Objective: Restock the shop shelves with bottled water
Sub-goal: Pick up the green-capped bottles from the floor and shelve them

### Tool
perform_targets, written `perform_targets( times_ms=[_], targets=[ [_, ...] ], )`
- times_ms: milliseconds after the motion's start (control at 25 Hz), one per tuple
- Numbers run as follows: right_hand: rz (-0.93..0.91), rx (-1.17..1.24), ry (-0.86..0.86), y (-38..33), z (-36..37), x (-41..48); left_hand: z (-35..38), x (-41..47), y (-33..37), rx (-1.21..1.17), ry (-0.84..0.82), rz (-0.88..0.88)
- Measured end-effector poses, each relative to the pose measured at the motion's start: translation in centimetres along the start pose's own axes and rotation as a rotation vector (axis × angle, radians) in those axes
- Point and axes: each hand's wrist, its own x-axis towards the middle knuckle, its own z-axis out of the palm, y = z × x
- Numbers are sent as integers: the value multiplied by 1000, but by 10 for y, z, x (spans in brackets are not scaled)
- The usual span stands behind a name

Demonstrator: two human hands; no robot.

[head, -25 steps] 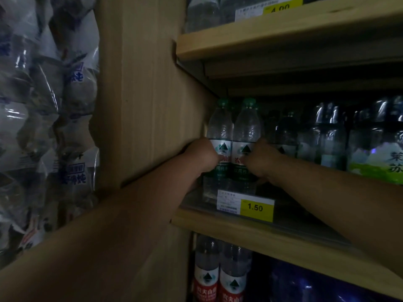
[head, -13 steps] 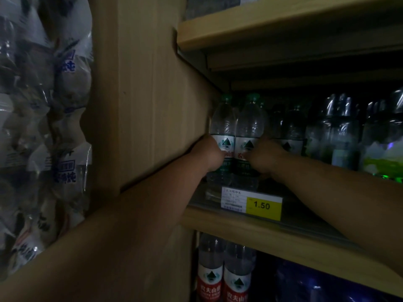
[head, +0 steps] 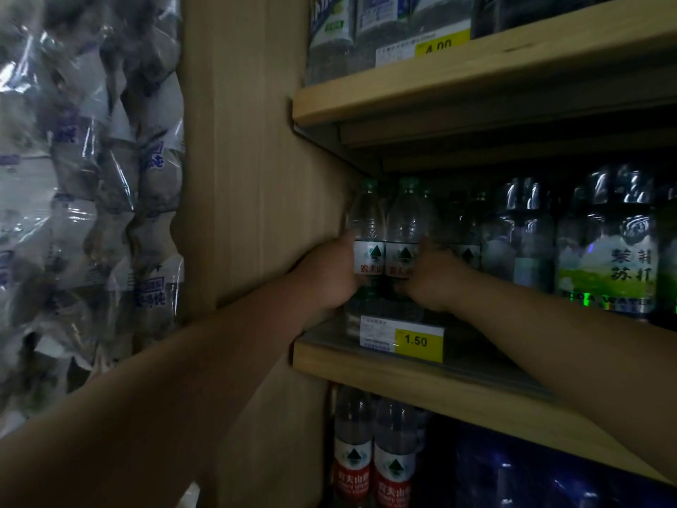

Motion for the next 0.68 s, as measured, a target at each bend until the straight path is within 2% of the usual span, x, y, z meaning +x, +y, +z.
perform_targets(
  times_ms=[160,240,400,560,680],
  targets=[
    [-179,-231,35,1,1,-34,-11,-44,8,417,60,100],
    [-251,-294,85,0,-1,-47,-13,-65,9,553,86,171],
    [-342,-513,239,-2,0,-71,-16,-91,7,576,224,236],
    [-402,-551,438,-2,9,-103,-17,-112,9,542,146,225],
    [-309,-547,524,9,18,-145,-9,-130,11,481,138,275]
  ],
)
